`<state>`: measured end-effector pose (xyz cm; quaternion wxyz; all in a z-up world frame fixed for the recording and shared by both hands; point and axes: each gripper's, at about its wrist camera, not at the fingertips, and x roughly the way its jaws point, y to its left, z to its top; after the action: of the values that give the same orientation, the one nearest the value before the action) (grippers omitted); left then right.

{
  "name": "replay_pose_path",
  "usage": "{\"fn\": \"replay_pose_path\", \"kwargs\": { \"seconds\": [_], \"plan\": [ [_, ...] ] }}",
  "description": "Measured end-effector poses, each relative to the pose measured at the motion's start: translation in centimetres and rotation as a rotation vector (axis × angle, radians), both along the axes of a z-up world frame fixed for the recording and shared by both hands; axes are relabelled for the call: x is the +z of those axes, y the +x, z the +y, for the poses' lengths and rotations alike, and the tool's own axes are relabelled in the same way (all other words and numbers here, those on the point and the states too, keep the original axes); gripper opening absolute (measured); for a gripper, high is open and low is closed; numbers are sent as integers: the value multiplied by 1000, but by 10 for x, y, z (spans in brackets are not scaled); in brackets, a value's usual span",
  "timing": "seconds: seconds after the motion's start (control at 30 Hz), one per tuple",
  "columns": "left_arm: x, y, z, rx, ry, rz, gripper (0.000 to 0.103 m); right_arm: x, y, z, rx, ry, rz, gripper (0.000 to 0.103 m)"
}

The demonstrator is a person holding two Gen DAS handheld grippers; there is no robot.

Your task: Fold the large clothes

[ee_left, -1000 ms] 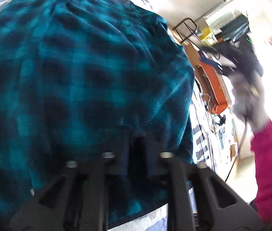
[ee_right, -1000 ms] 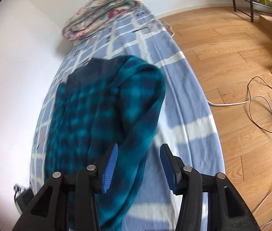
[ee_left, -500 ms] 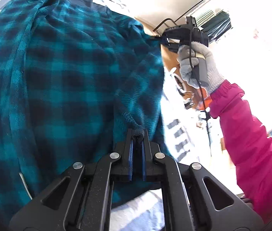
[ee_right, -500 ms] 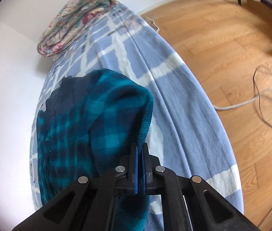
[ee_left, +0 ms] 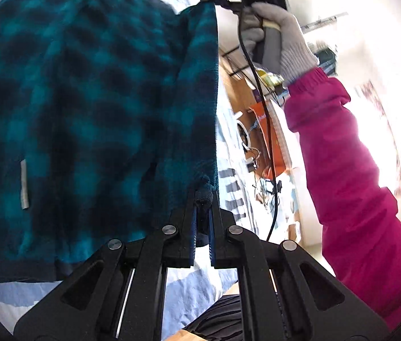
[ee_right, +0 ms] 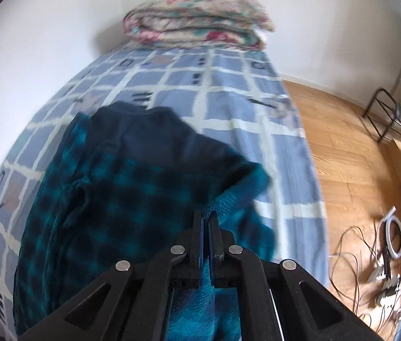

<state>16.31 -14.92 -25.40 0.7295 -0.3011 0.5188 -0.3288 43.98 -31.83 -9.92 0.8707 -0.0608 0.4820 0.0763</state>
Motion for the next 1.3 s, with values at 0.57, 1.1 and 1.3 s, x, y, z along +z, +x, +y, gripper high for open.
{"fn": "replay_pose_path", "kwargs": {
  "seconds": [0.57,1.1,1.3],
  "plan": [
    [-1,11,34,93,124,-22,43,-8,-99,-60,40,316,142,40],
    [-28,22,23,29,199,68,8,-106,-274,-56,84,686,400,21],
    [-4,11,21,44,97,43,7,-70,-284,-61,84,618,314,2]
  ]
}}
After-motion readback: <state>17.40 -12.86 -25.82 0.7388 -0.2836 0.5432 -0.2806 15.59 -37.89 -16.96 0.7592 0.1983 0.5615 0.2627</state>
